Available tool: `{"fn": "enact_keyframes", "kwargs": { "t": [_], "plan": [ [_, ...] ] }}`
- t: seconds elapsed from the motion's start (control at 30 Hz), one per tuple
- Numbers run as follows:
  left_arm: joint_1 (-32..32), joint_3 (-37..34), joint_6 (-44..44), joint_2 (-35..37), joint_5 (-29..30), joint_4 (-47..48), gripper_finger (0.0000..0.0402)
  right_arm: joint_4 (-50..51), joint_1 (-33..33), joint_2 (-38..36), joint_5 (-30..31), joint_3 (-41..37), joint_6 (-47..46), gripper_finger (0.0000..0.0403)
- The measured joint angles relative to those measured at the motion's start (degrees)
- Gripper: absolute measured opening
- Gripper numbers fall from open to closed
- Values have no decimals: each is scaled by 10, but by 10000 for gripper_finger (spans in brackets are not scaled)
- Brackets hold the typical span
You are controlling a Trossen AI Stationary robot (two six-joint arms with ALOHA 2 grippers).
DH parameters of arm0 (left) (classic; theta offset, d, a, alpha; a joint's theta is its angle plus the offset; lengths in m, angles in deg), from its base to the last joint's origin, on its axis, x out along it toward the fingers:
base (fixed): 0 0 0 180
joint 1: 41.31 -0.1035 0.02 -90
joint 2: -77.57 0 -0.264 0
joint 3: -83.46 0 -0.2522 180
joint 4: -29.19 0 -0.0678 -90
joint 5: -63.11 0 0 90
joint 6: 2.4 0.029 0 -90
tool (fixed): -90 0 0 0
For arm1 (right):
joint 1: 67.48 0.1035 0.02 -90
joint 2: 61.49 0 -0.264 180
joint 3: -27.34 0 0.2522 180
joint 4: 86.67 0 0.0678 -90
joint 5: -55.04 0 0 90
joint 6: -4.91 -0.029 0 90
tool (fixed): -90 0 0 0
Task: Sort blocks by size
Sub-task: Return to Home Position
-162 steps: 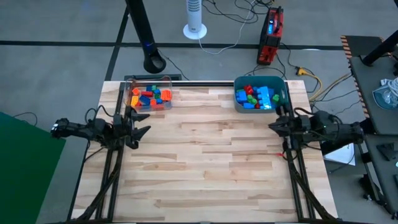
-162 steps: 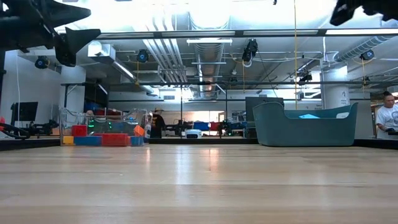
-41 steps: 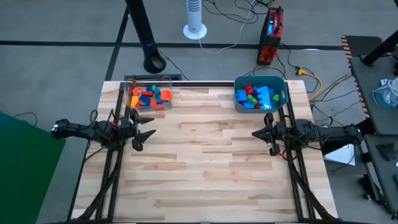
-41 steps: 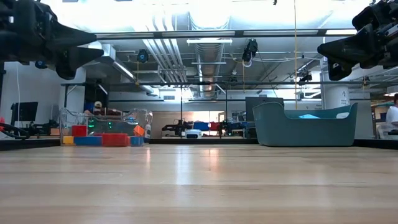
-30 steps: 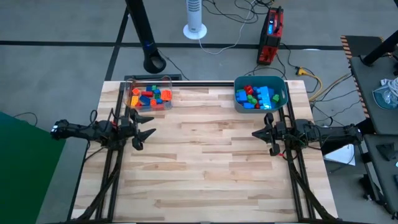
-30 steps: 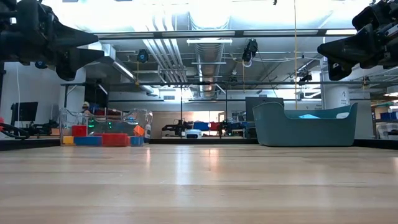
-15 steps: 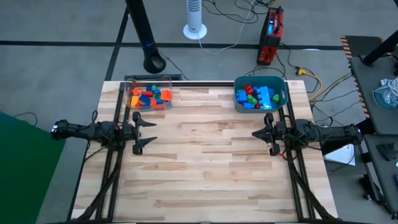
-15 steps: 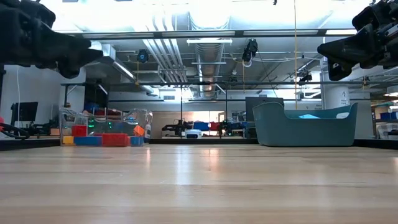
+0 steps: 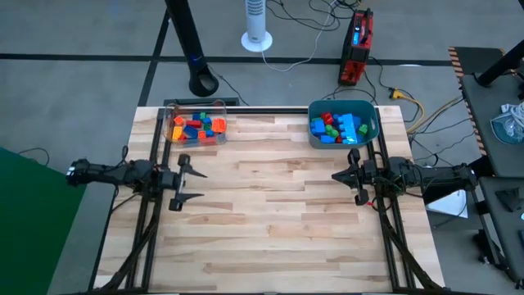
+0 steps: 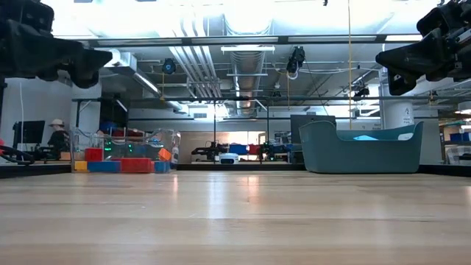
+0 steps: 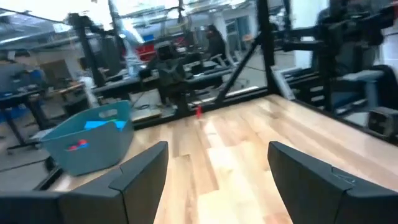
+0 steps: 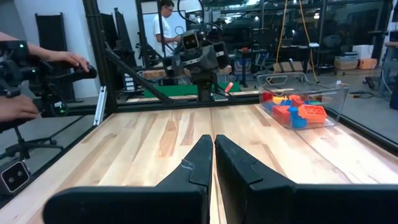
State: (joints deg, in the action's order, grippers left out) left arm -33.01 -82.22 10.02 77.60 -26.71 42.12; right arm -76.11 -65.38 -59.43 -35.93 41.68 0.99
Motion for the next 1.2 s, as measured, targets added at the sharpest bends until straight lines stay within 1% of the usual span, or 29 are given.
{"fn": "enact_keyframes", "kwargs": {
  "t": [0.27, 1.2],
  "plan": [
    [-6, 0, -41, 0, 6, -4, 262, 0, 0, 0, 0, 0, -1, 13],
    [-6, 6, -41, -5, 8, -7, 262, 0, 0, 0, 0, 0, -1, 13]
  ]
}}
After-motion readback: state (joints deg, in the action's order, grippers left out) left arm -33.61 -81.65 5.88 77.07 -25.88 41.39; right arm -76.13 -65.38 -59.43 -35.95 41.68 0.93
